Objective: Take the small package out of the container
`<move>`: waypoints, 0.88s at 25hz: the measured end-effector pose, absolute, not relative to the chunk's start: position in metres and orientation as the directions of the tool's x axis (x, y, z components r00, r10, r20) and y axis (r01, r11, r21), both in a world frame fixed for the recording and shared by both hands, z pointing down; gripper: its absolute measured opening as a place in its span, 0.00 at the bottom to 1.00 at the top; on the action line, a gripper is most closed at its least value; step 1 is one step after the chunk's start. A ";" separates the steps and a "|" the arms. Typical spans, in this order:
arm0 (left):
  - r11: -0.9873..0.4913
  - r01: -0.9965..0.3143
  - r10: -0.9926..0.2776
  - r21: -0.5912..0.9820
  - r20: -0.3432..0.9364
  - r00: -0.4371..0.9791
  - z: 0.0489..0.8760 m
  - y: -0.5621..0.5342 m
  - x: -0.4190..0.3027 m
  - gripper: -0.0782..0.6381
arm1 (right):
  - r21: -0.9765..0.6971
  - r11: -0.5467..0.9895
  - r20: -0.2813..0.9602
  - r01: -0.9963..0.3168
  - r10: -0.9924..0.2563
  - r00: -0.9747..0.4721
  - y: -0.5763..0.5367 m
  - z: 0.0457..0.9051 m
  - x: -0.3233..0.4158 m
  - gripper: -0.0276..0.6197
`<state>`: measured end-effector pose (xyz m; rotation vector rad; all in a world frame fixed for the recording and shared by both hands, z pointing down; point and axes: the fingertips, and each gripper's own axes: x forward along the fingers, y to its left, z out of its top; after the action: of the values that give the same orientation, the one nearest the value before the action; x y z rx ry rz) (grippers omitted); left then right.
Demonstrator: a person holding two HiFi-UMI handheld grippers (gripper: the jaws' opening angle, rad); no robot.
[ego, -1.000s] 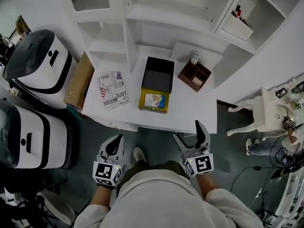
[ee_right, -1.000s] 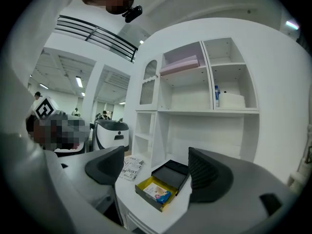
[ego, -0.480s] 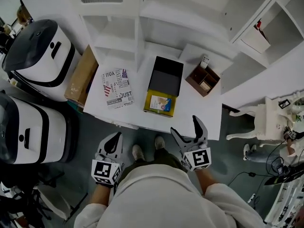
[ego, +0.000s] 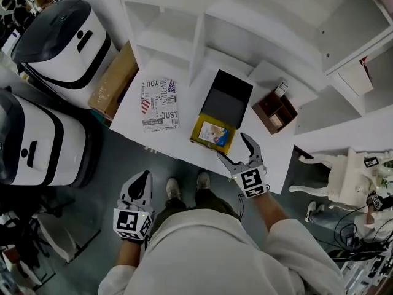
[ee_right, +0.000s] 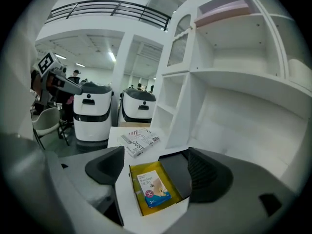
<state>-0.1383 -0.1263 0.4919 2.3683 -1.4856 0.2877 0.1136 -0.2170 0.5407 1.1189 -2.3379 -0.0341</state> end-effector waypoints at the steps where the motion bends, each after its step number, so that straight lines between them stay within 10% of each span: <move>1: -0.389 -0.905 -0.838 0.169 0.343 0.424 0.493 -0.126 -0.138 0.12 | 0.252 0.672 0.478 -0.696 -0.712 -0.515 -0.222 0.548 0.113 0.68; 22: -0.128 -0.976 -0.878 0.176 0.437 0.194 0.520 -0.086 -0.165 0.12 | 0.188 0.935 0.850 -0.302 -0.309 -0.428 -0.271 0.715 0.094 0.68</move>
<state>-0.1650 -0.0863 0.5203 2.0590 -1.7318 0.3161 0.0941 -0.2707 0.7148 0.4359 -2.0404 -0.0084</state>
